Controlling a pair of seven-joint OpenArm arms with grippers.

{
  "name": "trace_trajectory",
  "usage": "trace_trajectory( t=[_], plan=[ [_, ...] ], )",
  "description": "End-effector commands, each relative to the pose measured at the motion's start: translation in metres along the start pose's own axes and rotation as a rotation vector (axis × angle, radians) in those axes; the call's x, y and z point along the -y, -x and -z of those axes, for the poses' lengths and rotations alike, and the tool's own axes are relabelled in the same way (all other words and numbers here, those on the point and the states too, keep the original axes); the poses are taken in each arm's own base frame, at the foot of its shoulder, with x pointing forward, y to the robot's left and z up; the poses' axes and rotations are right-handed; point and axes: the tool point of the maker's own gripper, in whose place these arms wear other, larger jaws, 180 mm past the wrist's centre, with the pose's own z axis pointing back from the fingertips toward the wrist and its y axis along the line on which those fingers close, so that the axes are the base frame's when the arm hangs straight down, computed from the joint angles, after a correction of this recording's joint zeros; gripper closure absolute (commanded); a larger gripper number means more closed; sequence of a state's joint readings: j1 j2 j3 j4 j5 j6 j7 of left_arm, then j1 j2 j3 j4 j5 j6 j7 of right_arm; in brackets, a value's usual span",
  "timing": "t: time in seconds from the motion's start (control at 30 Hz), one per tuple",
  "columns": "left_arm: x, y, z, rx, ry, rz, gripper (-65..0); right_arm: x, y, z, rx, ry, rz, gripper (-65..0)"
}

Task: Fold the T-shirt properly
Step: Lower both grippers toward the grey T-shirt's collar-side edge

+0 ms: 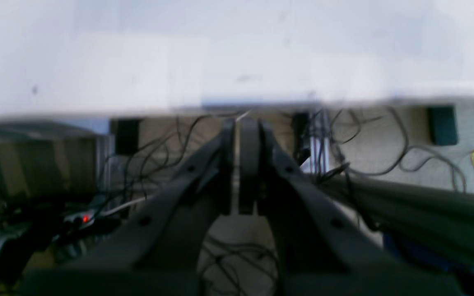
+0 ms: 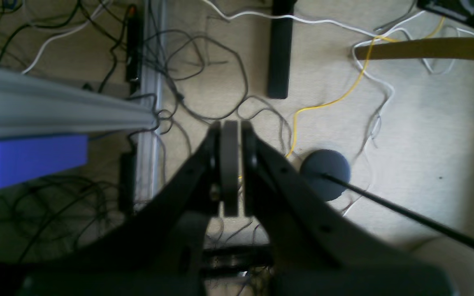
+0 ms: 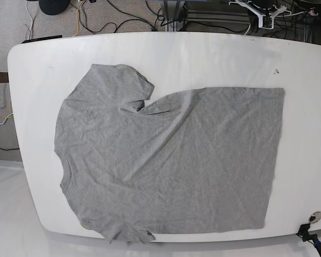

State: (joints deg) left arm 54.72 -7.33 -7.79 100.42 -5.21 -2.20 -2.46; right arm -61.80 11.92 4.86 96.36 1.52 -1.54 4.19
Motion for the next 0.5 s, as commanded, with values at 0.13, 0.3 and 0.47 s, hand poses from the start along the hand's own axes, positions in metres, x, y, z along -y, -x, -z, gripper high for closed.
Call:
trace_trajectory(
  t=[0.13, 0.3, 0.47],
  plan=[
    [0.001, -0.032, -0.001, 0.056, 0.002, 0.008, 0.0, 0.030, -0.014, 0.003, 0.059, 0.060, 0.017, -5.6],
    [0.005, -0.064, -0.002, 0.089, 0.004, 0.014, 0.0, 0.048, -0.039, 0.010, 0.046, 0.062, 0.069, -4.9],
    [0.002, -0.100, -0.006, 0.136, -0.008, 0.037, 0.0, 0.065, -0.079, 0.002, 0.068, 0.136, 0.041, -2.7]
  ],
)
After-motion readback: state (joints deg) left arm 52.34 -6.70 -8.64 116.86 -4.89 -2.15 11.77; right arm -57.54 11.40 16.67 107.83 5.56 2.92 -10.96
